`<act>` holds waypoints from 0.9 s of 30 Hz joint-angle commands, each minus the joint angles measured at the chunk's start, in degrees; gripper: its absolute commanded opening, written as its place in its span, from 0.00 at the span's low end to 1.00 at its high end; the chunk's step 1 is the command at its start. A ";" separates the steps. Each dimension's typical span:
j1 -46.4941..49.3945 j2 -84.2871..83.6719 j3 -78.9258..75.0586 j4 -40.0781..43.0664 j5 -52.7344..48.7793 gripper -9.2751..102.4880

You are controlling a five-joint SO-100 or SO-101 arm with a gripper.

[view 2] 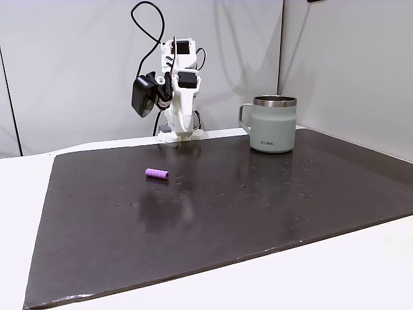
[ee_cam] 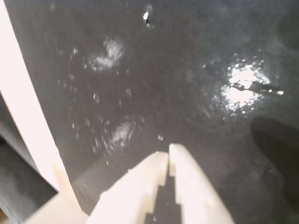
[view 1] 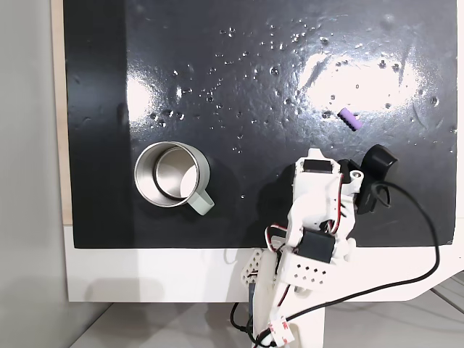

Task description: Grasp a pengrip and put it in the cup.

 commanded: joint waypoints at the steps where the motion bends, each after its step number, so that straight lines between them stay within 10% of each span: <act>1: 1.05 -15.82 -13.18 -1.67 4.04 0.08; 27: 9.93 -64.25 -62.49 21.09 6.94 0.33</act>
